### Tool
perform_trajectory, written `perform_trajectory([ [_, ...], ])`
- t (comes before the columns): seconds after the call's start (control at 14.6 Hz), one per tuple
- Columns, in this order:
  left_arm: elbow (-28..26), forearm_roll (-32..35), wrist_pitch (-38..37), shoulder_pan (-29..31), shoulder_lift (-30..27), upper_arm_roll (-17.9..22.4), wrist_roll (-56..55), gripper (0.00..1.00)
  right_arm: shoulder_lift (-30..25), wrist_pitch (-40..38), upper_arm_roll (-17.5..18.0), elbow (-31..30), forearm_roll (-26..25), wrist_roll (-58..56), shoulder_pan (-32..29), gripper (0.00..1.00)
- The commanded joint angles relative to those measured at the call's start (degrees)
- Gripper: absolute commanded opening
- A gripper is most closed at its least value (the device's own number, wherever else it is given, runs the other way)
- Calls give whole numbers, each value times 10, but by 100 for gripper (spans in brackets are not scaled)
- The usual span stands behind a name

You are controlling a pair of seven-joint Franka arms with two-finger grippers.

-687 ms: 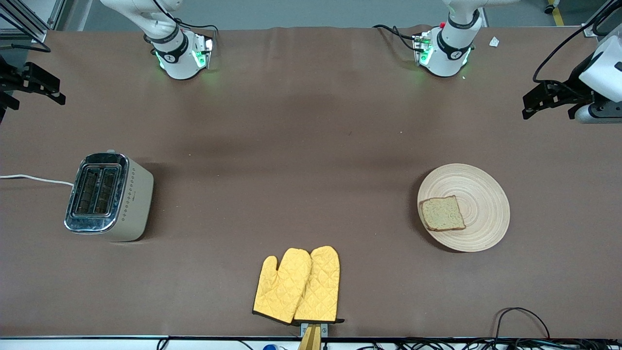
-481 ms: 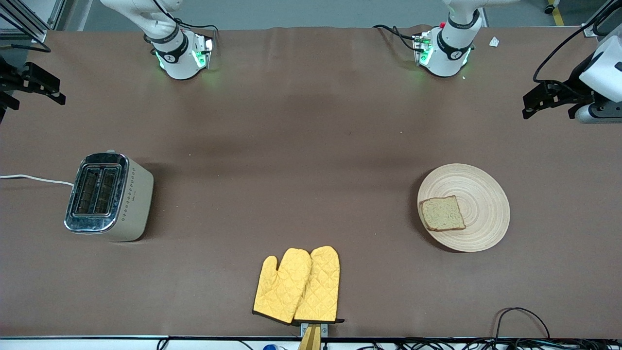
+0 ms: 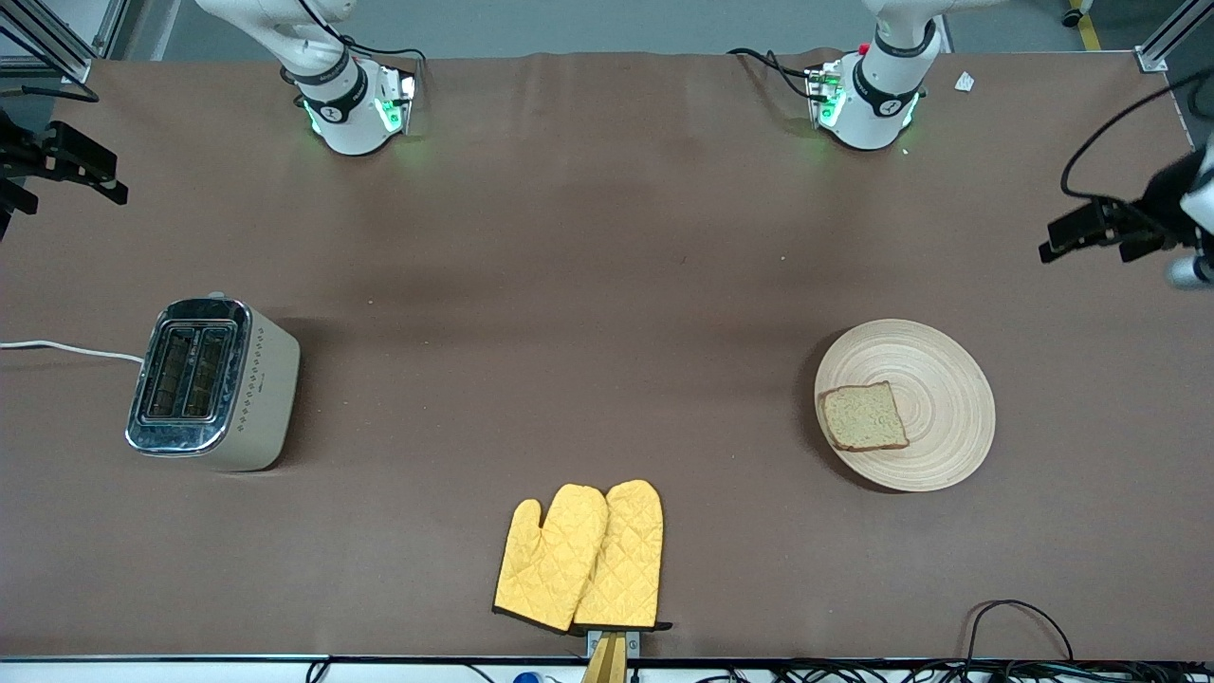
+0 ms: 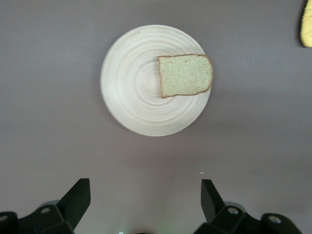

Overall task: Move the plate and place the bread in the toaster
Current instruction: 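Reach the left gripper toward the rim of the wooden plate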

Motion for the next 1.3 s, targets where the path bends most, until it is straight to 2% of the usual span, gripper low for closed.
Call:
perform_trajectory([
  [0.0,29,-77,35,56,75,0,55,100,-3,-2,0,-4,6,-3,-2,100],
  [0.21,29,-90,80,90,139,0,133,100,-3,-2,0,-4,7,-3,-2,100],
  [0.34,29,-129,94,114,178,0,184,100,-3,-2,0,-3,7,-2,1,100],
  [1.03,46,-244,112,200,325,-1,413,100,-3,-6,-1,-5,8,-3,-3,100],
  [1.24,59,-272,112,215,365,-1,483,95,-3,-6,-1,-5,8,-3,-2,100],
])
